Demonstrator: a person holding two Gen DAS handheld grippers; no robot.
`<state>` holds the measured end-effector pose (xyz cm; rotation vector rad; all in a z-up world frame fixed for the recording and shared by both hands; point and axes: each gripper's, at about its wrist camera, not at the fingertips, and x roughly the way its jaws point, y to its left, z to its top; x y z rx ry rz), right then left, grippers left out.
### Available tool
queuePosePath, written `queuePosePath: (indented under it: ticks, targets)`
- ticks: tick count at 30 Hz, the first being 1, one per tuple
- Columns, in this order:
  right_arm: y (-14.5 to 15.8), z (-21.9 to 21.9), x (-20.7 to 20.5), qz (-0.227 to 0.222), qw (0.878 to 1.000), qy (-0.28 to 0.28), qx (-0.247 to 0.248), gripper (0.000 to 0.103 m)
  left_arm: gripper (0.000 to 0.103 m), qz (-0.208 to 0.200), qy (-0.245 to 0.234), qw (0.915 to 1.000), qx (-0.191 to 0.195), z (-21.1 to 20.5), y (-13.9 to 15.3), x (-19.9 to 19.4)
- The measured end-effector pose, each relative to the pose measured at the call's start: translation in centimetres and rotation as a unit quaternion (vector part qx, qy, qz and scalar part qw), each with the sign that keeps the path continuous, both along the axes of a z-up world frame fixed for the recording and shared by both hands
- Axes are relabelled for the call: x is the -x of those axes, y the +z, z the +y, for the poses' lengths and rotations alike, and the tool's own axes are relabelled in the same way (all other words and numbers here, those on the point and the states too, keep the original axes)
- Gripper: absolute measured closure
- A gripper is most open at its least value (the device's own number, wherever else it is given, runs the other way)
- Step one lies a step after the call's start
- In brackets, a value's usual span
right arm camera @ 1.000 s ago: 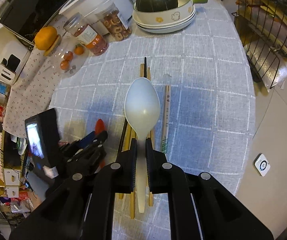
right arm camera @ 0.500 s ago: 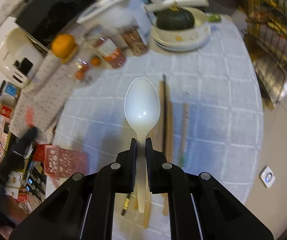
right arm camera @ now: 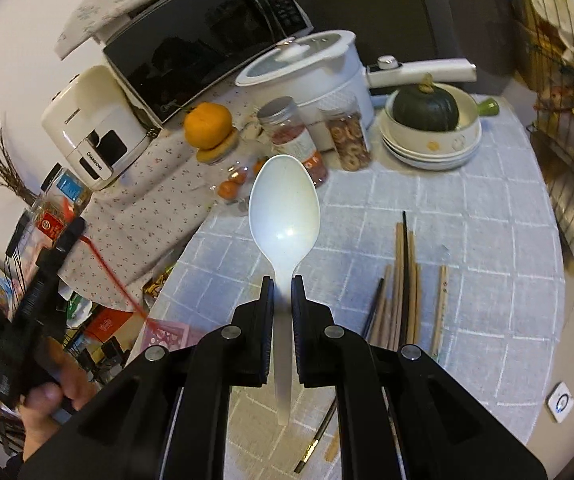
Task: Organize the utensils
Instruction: 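Lift the red spoon into the pink holder with the left tool while the right carries the white spoon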
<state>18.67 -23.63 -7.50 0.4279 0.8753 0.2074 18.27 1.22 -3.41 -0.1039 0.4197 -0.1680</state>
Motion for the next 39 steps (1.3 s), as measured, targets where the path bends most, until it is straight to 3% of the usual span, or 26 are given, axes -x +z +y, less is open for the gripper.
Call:
queuePosePath:
  ticks: [5,10,11,13,15,17,18,19,21,24,31,37,39]
  targets:
    - [0.1,1.4,-0.1,-0.011,1.000,0.009,0.004,0.094,0.079,0.040,0.011,0.9990,-0.014,0.8,-2.4,0.3]
    - [0.5,2.7,0.1,-0.028,0.999,0.018,-0.001,0.094,0.077,0.084,-0.009,0.9962,-0.020,1.4,-2.6,0.8]
    - [0.5,3.2,0.1,-0.031,0.999,0.021,-0.002,0.094,0.075,0.101,-0.017,0.9946,-0.020,1.5,-2.4,0.8]
    - [0.4,4.2,0.2,-0.034,0.999,0.028,-0.005,0.094,0.059,0.125,-0.018,0.9917,-0.024,1.9,-1.6,0.8]
    - [0.3,5.4,0.3,-0.038,0.999,0.035,-0.009,0.094,0.059,0.154,-0.009,0.9877,-0.023,2.7,-0.5,1.0]
    - [0.4,6.8,0.4,-0.050,0.998,0.044,-0.007,0.094,0.058,0.209,0.010,0.9779,-0.007,4.1,0.9,1.1]
    - [0.6,7.7,0.4,-0.057,0.997,0.048,-0.007,0.094,0.054,0.232,0.017,0.9725,0.000,4.8,1.4,1.4]
    - [0.7,8.2,0.5,-0.061,0.997,0.050,-0.009,0.094,0.043,0.243,0.022,0.9697,0.003,5.3,1.8,1.8]
    - [1.2,9.7,0.5,-0.082,0.995,0.051,-0.018,0.094,0.030,0.246,0.036,0.9687,0.002,6.4,2.4,2.9]
    - [1.6,11.6,0.2,-0.103,0.993,0.051,-0.027,0.094,0.030,0.260,0.050,0.9642,-0.011,7.1,2.2,2.9]
    - [0.7,15.3,-0.5,-0.136,0.989,0.063,0.010,0.091,0.029,0.287,0.072,0.9551,0.016,9.6,1.7,2.7]
    - [-1.8,16.4,-0.7,-0.116,0.990,0.073,0.042,0.091,0.026,0.287,0.078,0.9544,0.025,10.3,1.8,2.7]
    - [-1.9,16.0,-0.6,-0.099,0.991,0.079,0.033,0.083,0.026,0.289,0.080,0.9536,0.026,10.3,1.7,2.6]
